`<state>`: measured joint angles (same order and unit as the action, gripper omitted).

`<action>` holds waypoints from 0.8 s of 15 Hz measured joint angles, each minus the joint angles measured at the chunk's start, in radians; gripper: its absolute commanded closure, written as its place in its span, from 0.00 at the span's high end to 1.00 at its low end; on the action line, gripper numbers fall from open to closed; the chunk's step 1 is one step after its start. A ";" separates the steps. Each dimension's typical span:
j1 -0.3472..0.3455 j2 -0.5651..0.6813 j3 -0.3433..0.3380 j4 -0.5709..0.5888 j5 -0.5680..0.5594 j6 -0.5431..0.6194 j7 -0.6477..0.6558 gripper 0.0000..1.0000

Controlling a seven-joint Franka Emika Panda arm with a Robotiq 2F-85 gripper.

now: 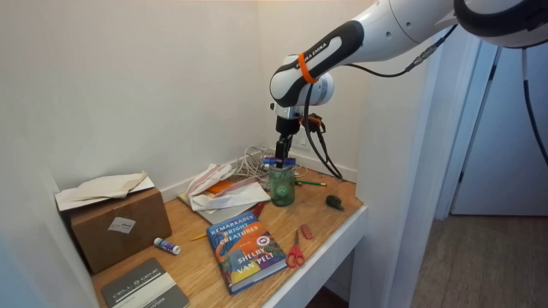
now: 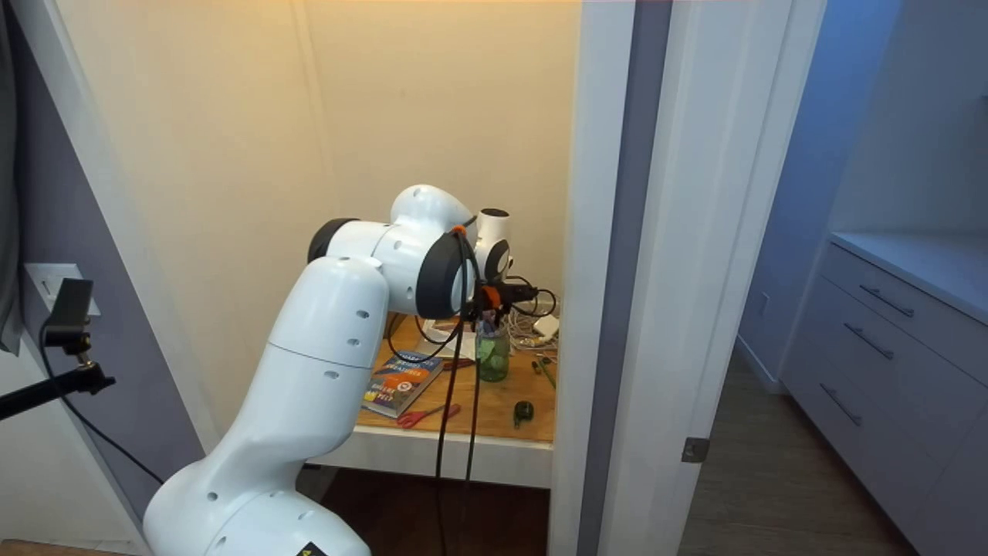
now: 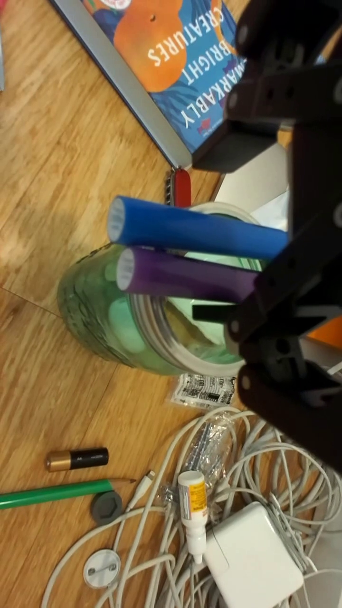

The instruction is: Take the markers off the jar and put them on the table

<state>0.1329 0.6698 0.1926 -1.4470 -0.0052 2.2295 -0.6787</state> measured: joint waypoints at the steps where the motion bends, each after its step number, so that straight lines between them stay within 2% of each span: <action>1: 0.000 0.000 0.000 0.000 0.000 0.000 0.000 0.72; 6: 0.000 0.000 0.000 0.002 0.000 0.000 0.000 0.67; 9: 0.000 0.000 0.000 0.004 0.000 0.000 0.000 0.70; 11: 0.000 0.000 0.000 0.008 0.000 0.000 0.000 0.68; 12: 0.000 0.001 0.000 0.011 0.000 0.000 0.000 0.64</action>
<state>0.1328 0.6706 0.1926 -1.4356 -0.0052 2.2294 -0.6787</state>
